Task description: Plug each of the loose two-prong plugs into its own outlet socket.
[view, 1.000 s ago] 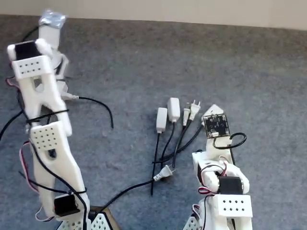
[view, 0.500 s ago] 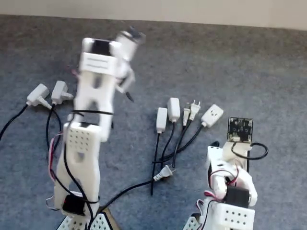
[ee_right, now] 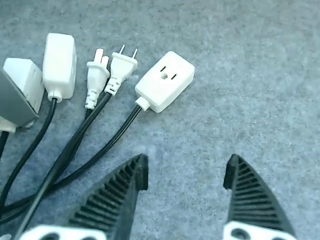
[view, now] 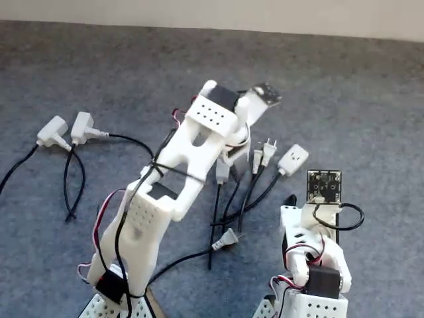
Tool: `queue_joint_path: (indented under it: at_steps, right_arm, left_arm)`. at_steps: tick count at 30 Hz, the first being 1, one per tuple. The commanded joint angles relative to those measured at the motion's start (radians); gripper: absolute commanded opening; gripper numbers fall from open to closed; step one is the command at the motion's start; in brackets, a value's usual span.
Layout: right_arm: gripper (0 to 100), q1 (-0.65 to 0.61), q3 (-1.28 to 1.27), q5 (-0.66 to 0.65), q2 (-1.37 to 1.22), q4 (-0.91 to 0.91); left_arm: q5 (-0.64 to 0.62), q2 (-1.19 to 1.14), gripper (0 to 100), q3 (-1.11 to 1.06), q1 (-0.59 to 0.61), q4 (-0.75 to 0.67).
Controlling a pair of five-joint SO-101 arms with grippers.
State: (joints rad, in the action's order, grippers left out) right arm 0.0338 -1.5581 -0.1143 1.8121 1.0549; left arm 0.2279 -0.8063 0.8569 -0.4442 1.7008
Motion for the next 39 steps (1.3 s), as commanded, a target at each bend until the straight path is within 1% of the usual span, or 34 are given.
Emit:
queue_joint_path:
  at_steps: [1,8,10,12,15,19,21,26,33,36,39]
  right_arm:
    - [24.5,-0.015,-0.001,-0.023,0.005,0.002]
    - [24.5,-0.015,-0.002,-0.025,0.005,0.002]
    - [24.5,-0.015,-0.002,-0.025,0.005,0.002]
    - [24.5,-0.015,-0.002,-0.026,0.005,0.002]
    - [24.5,-0.016,-0.002,-0.026,0.005,0.002]
    - [24.5,-0.048,-0.002,-0.026,0.005,0.002]
    - [24.5,-0.051,-0.002,-0.026,0.005,0.002]
    - [24.5,-0.051,-0.002,-0.026,0.005,0.002]
    - [24.5,-0.051,-0.002,-0.026,0.005,0.002]
    - [24.5,-0.051,-0.002,-0.026,0.005,0.004]
    - [24.5,-0.051,-0.002,-0.026,0.005,0.004]
  left_arm:
    - [-0.014,-0.064,31,0.013,0.054,-0.02]
    - [-0.005,-0.085,31,0.016,0.225,-0.012]
    - [0.032,-0.088,31,0.033,0.266,-0.012]
    - [0.043,-0.088,31,0.048,0.308,-0.011]
    - [0.048,-0.087,31,0.088,0.348,0.014]
    - [0.037,-0.087,31,0.194,0.338,0.066]
    - [-0.025,-0.085,31,0.231,0.321,0.068]
    - [-0.233,-0.088,31,0.24,0.246,0.068]
    - [-0.468,-0.093,31,0.14,0.147,0.068]
    - [-0.531,-0.096,31,0.108,0.139,0.066]
    - [-0.535,-0.096,31,0.082,0.145,0.066]
